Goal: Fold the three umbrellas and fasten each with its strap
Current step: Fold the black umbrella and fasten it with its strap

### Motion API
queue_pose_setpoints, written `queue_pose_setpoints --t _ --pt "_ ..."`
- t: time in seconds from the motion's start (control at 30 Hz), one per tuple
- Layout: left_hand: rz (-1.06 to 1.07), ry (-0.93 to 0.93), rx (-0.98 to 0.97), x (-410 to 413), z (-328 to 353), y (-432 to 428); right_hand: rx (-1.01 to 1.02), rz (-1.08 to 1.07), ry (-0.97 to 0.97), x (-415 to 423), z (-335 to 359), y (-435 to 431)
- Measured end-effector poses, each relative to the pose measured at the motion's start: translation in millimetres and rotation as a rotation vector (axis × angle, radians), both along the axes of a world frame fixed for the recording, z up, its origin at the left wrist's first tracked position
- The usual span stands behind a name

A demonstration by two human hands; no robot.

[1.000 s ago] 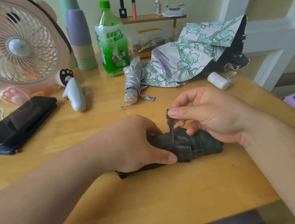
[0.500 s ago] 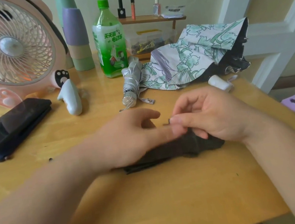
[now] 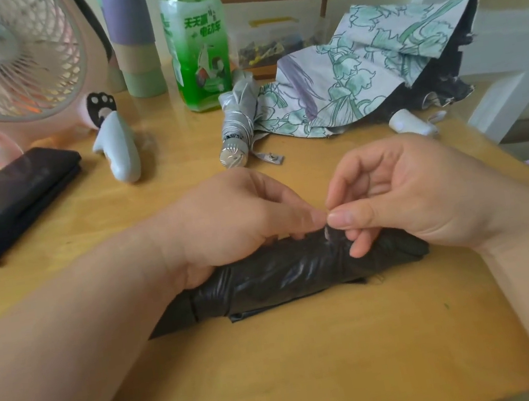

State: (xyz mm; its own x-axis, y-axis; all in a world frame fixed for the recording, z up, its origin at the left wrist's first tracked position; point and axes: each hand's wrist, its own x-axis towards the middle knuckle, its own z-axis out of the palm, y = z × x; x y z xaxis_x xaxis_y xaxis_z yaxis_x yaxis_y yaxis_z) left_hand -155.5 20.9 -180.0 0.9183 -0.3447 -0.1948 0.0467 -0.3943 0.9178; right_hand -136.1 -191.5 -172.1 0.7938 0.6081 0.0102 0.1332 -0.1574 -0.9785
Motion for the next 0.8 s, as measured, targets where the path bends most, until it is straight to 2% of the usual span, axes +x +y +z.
queue_pose_setpoints --t 0.37,0.8 --pt "0.031 -0.022 0.059 -6.5 5.6 -6.6 -0.017 -0.026 0.053 -0.5 1.8 -0.6" --pt "0.108 -0.005 0.128 -3.8 7.2 -9.7 -0.108 -0.084 0.014 -2.2 5.5 1.8"
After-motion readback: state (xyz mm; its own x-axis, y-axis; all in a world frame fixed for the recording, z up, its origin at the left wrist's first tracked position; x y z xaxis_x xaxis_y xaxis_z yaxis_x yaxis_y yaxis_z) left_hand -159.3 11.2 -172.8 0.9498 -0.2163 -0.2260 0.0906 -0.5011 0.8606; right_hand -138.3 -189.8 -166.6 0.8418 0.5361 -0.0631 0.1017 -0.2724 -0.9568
